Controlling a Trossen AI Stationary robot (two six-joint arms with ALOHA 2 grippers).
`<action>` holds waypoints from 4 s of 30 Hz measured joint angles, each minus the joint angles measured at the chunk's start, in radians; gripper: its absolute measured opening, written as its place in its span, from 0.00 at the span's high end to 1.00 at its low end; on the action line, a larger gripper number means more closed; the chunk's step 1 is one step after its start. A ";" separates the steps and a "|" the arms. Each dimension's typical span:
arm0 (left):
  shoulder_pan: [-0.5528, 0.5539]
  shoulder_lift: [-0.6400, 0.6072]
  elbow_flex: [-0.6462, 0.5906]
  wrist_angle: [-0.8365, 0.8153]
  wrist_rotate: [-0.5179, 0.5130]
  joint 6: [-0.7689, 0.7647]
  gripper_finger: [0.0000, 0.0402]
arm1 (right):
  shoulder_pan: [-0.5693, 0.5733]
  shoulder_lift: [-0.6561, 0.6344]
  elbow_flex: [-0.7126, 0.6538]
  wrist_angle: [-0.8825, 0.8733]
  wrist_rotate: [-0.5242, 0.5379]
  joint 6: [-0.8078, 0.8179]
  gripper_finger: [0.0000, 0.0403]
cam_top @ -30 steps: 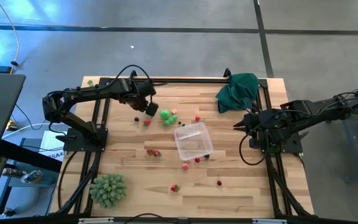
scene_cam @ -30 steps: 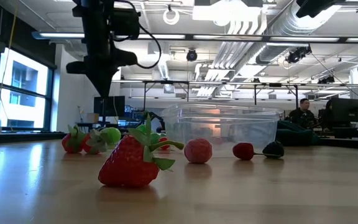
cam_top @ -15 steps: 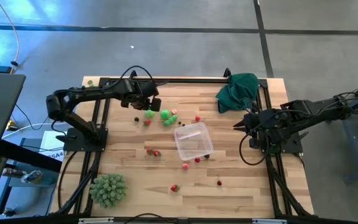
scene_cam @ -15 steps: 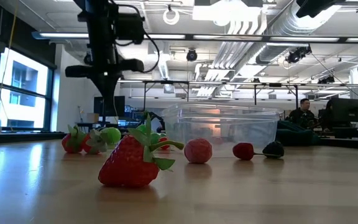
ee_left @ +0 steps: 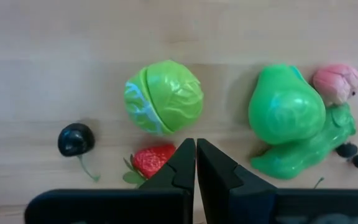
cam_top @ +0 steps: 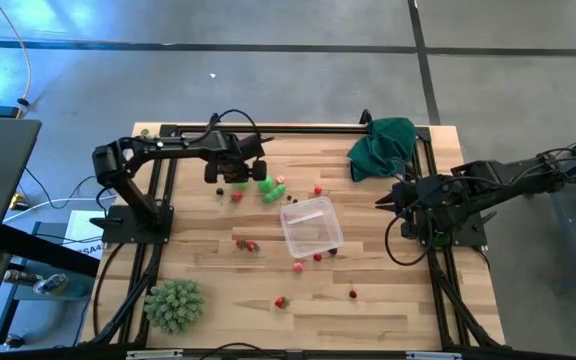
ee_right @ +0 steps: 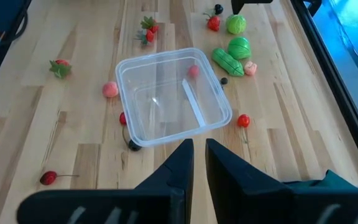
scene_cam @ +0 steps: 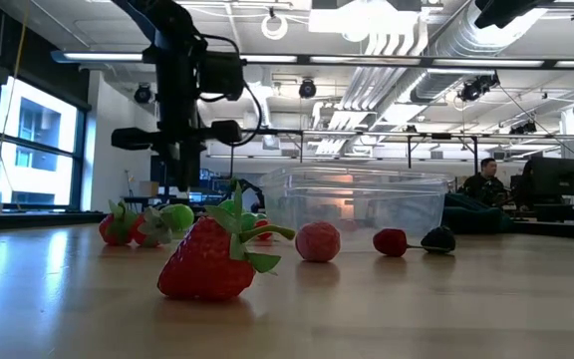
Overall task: Pick and placing Produce into tupperware
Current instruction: Put the green cabbage into the transparent container
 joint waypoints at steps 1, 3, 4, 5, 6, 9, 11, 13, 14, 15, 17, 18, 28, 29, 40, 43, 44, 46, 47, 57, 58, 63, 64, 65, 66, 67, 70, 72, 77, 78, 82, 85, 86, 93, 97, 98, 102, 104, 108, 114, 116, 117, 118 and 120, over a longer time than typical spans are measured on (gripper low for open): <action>0.008 0.000 0.000 -0.003 0.001 0.000 0.99 | 0.000 0.000 0.000 0.000 0.000 0.000 0.92; 0.027 0.000 0.000 -0.007 0.006 0.015 0.99 | 0.000 0.000 0.000 0.000 0.000 0.000 0.92; 0.036 0.000 0.000 -0.005 0.011 0.032 0.99 | 0.000 0.000 0.000 0.000 0.000 0.000 0.92; 0.047 0.000 0.000 -0.002 0.019 0.051 0.99 | 0.000 0.000 0.000 0.000 0.000 0.000 0.92; 0.057 0.000 0.000 -0.002 0.026 0.064 0.99 | 0.000 0.000 0.000 0.000 0.000 0.000 0.92; 0.078 0.000 0.000 -0.002 0.046 0.101 0.96 | 0.000 0.000 0.000 0.000 0.000 0.000 0.92; 0.083 0.000 0.000 -0.003 0.049 0.111 0.91 | 0.000 0.000 0.000 0.000 0.000 0.000 0.92; 0.084 0.000 0.000 -0.007 0.040 0.107 0.83 | 0.000 0.000 0.000 0.000 0.000 0.000 0.92; 0.083 0.000 0.000 -0.008 0.036 0.102 0.80 | 0.000 0.000 0.000 0.000 0.000 0.000 0.92; 0.083 0.000 0.000 -0.007 0.032 0.102 0.76 | 0.000 0.000 0.000 0.000 0.000 0.000 0.92; 0.083 0.000 0.000 -0.009 0.029 0.102 0.68 | 0.000 0.000 0.000 0.000 0.000 0.000 0.92; 0.083 0.000 0.000 -0.011 0.027 0.102 0.64 | 0.000 0.000 0.000 0.000 0.000 0.000 0.92; 0.081 0.037 0.001 -0.016 -0.004 0.096 0.33 | 0.000 0.000 0.000 0.000 0.000 0.000 0.92; 0.081 0.040 0.001 -0.016 -0.004 0.094 0.31 | 0.000 0.000 0.000 0.000 0.000 0.000 0.92; 0.081 0.118 0.000 0.019 0.043 0.074 0.20 | 0.000 0.000 0.000 0.000 0.000 0.000 0.92; 0.081 0.119 0.000 0.017 0.044 0.072 0.21 | 0.000 0.000 0.000 0.000 0.000 0.000 0.92; 0.081 0.123 0.000 0.019 0.039 0.071 0.21 | 0.000 0.000 0.000 0.000 0.000 0.000 0.92; 0.081 0.126 0.000 0.015 0.038 0.071 0.22 | 0.000 0.000 0.000 0.000 0.000 0.000 0.92; 0.081 0.130 0.000 0.018 0.036 0.070 0.22 | 0.000 0.000 0.000 0.000 0.000 0.000 0.92; 0.081 0.178 0.000 0.039 0.043 0.071 0.22 | 0.000 0.000 0.000 0.000 0.000 0.000 0.92; 0.081 0.178 0.000 0.039 0.040 0.071 0.22 | 0.000 0.000 0.000 0.000 0.000 0.000 0.92; 0.082 0.178 0.000 0.041 0.019 0.069 0.22 | 0.000 0.000 0.000 0.000 0.000 0.000 0.92; 0.082 0.178 0.000 0.044 0.018 0.069 0.22 | 0.000 0.000 0.000 0.000 0.000 0.000 0.92; 0.082 0.178 0.000 0.048 0.015 0.069 0.22 | 0.000 0.000 0.000 0.000 0.000 0.000 0.92; 0.082 0.178 0.000 0.051 0.012 0.068 0.22 | 0.000 0.000 0.000 0.000 0.000 0.000 0.92; 0.082 0.178 0.000 0.054 0.011 0.065 0.22 | 0.000 0.000 0.000 0.000 0.000 0.000 0.92; 0.081 0.178 0.000 0.053 0.011 0.060 0.23 | 0.000 0.000 0.000 0.000 0.000 0.000 0.92; 0.081 0.178 0.000 0.052 0.011 0.060 0.27 | 0.000 0.000 0.000 0.000 0.000 0.000 0.92; 0.081 0.178 0.000 0.049 0.010 0.076 0.37 | 0.000 0.000 0.000 0.000 0.000 0.000 0.92; 0.081 0.178 0.000 0.044 0.009 0.076 0.38 | 0.000 0.000 0.000 0.000 0.000 0.000 0.92; 0.081 0.178 0.000 0.042 0.008 0.079 0.37 | 0.000 0.000 0.000 0.000 0.000 0.000 0.92; 0.081 0.178 0.000 0.042 0.003 0.079 0.35 | 0.000 0.000 0.000 0.000 0.000 0.000 0.92; 0.081 0.178 0.000 0.042 0.002 0.079 0.34 | 0.000 0.000 0.000 0.000 0.000 0.000 0.92; 0.081 0.178 0.000 0.042 0.000 0.090 0.37 | 0.000 0.000 0.000 0.000 0.000 0.000 0.92; 0.081 0.177 0.000 0.044 0.002 0.146 0.40 | 0.000 0.000 0.000 0.000 0.000 0.000 0.92; 0.081 0.177 0.000 0.046 0.003 0.170 0.40 | 0.000 0.000 0.000 0.000 0.000 0.000 0.92; 0.081 0.177 0.000 0.061 0.003 0.294 0.39 | 0.000 0.000 0.000 0.000 0.000 0.000 0.92; 0.081 0.177 0.000 0.066 0.003 0.377 0.37 | 0.000 0.000 0.000 0.000 0.000 0.000 0.92; 0.081 0.177 0.000 0.083 0.003 0.562 0.34 | 0.000 0.000 0.000 0.000 0.000 0.000 0.92; 0.081 0.177 0.000 0.092 0.003 0.775 0.35 | 0.000 0.000 0.000 0.000 0.000 0.000 0.92; 0.081 0.177 0.000 0.108 0.003 0.837 0.36 | 0.000 0.000 0.000 0.000 0.000 0.000 0.92; 0.081 0.177 0.000 0.116 0.003 0.863 0.36 | 0.000 0.000 0.000 0.000 0.000 0.000 0.92; 0.081 0.177 0.000 0.121 0.006 0.890 0.37 | 0.000 0.000 0.000 0.000 0.000 0.000 0.92; 0.081 0.177 0.000 0.129 0.025 0.959 0.37 | 0.000 0.000 0.000 0.000 0.000 0.000 0.92</action>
